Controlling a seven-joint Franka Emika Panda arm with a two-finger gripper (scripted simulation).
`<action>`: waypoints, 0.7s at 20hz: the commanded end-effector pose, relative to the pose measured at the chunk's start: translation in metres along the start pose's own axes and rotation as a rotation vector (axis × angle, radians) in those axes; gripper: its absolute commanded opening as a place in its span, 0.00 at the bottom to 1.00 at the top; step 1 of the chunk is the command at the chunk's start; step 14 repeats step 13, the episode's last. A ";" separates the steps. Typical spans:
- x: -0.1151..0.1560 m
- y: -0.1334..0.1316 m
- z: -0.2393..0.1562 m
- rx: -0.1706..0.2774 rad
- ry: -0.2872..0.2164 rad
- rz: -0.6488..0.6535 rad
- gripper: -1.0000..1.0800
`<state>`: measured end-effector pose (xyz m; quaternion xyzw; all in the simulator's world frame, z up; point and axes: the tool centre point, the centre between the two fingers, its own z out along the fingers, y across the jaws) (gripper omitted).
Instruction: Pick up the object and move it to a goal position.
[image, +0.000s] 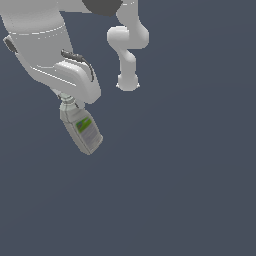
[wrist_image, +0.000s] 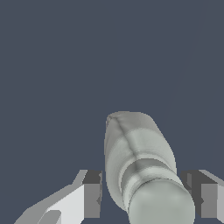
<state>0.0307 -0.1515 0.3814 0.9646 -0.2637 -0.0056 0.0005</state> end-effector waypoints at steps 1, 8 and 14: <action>0.005 0.006 -0.019 0.004 0.011 -0.001 0.00; 0.012 0.014 -0.036 0.004 0.011 -0.001 0.00; 0.014 0.015 -0.037 0.004 0.011 -0.001 0.00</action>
